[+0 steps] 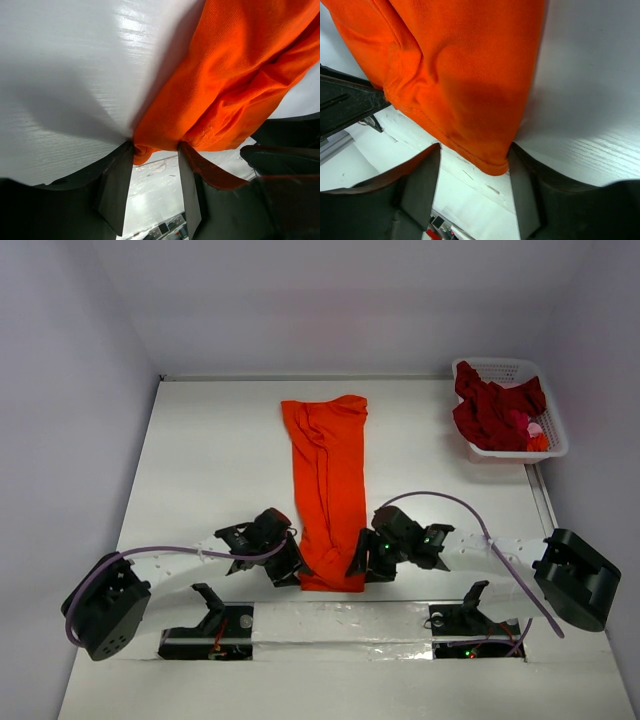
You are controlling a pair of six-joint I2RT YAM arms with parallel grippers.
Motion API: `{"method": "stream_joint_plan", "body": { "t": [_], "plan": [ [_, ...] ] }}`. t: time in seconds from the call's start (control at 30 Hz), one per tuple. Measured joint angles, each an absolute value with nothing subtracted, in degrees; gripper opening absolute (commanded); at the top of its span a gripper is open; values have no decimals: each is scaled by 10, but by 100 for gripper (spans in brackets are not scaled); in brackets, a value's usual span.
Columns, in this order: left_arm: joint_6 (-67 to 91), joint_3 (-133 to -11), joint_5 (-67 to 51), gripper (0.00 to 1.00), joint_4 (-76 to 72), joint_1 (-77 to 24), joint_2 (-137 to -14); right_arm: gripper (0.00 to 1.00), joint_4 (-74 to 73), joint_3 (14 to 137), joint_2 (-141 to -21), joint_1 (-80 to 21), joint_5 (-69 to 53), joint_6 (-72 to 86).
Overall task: Fold and stack the t-shirts
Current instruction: Grab the bottom of the folded rectangular tshirt with both arms
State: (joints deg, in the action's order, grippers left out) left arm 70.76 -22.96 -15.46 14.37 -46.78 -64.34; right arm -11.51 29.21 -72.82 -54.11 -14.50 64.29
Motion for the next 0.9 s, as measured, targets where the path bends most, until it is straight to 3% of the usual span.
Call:
{"method": "stream_joint_plan", "body": {
  "t": [0.3,0.9],
  "plan": [
    [710,-230,-156,37,138,-472,-647,53,-115,292,-728,-541,-145,643],
    [715,-230,-153,33,142,-472,-647,52,-111,292,-741,-548,-146,643]
  ]
}}
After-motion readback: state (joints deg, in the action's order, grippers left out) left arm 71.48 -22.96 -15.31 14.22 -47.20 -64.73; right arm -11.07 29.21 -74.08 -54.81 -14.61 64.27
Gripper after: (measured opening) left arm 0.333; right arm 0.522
